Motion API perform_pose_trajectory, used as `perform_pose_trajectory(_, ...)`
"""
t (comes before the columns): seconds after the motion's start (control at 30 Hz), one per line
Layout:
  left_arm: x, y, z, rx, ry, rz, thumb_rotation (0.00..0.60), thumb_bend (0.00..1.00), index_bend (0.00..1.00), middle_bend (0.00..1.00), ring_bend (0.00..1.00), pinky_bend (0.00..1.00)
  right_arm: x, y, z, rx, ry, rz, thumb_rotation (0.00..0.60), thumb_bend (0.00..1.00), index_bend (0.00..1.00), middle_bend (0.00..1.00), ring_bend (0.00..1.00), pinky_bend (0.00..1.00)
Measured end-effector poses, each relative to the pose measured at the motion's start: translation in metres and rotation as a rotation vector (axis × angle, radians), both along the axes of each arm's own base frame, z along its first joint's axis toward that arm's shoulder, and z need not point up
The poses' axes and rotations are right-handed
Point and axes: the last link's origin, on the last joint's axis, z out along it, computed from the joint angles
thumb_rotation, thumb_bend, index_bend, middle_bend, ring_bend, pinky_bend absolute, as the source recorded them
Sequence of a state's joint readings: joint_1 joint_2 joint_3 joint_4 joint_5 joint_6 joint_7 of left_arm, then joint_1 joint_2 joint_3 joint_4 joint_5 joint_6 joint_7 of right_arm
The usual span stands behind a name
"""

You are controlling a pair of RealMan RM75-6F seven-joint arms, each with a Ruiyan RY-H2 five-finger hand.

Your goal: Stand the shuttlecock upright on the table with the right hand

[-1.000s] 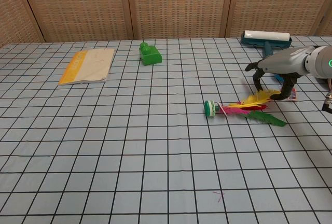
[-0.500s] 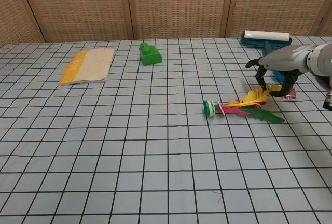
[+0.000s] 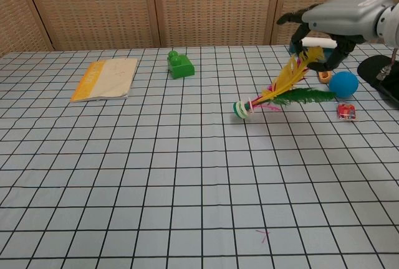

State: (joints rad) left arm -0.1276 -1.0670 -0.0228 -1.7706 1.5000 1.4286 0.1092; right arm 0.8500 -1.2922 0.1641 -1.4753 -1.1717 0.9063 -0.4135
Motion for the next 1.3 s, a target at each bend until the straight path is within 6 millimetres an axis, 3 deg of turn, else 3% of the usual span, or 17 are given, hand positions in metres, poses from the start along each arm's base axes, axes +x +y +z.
perform_pose_trajectory(0.37,-0.002,-0.004,0.009,-0.002,-0.035,-0.014,0.6,0.0,0.0,0.0,0.0,0.0,0.042,0.012,0.011,-0.078,0.064,0.128,0.6,0.64,0.8,0.0,0.0,0.0)
perform_pose_trajectory(0.63,-0.003,-0.004,0.012,0.001,-0.045,-0.007,0.6,0.0,0.0,0.0,0.0,0.0,0.054,0.015,-0.003,-0.084,0.155,0.179,0.6,0.64,0.8,0.0,0.0,0.0)
perform_pose_trajectory(0.87,-0.003,-0.004,0.012,-0.001,-0.049,-0.009,0.6,0.0,0.0,0.0,0.0,0.0,0.066,0.023,-0.027,-0.079,0.249,0.271,0.6,0.64,0.8,0.01,0.0,0.0)
perform_pose_trajectory(1.1,-0.003,-0.004,0.013,-0.002,-0.055,-0.009,0.6,0.0,0.0,0.0,0.0,0.0,0.068,0.029,-0.043,-0.101,0.29,0.34,0.6,0.64,0.79,0.02,0.0,0.0)
perform_pose_trajectory(1.3,-0.003,-0.005,0.014,-0.002,-0.057,-0.012,0.6,0.0,0.0,0.0,0.0,0.0,0.07,0.033,-0.049,-0.106,0.276,0.364,0.6,0.58,0.78,0.02,0.0,0.0)
